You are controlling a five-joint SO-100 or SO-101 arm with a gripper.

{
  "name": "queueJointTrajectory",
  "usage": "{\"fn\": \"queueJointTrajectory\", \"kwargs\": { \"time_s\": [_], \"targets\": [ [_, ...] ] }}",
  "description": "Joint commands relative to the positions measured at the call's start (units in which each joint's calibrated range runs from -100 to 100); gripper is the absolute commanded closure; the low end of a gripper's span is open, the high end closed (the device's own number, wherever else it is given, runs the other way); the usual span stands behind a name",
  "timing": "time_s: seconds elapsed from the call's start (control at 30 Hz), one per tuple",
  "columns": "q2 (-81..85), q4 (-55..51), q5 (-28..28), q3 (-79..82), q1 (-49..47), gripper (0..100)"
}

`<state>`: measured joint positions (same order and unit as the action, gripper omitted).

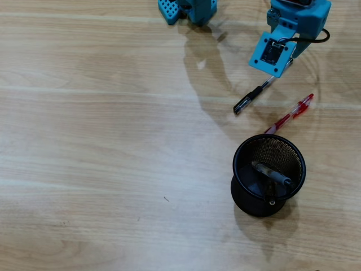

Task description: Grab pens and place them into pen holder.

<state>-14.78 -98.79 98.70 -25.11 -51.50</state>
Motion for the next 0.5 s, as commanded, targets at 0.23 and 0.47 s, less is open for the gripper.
{"fn": "queueJointTrajectory", "kwargs": {
  "time_s": [0.23, 0.47],
  "targets": [
    [-3.2, -1.2, 1.1, -1.7, 2.0, 75],
    [-8.4, -1.2, 1.0, -2.5, 3.0, 75]
  ]
}}
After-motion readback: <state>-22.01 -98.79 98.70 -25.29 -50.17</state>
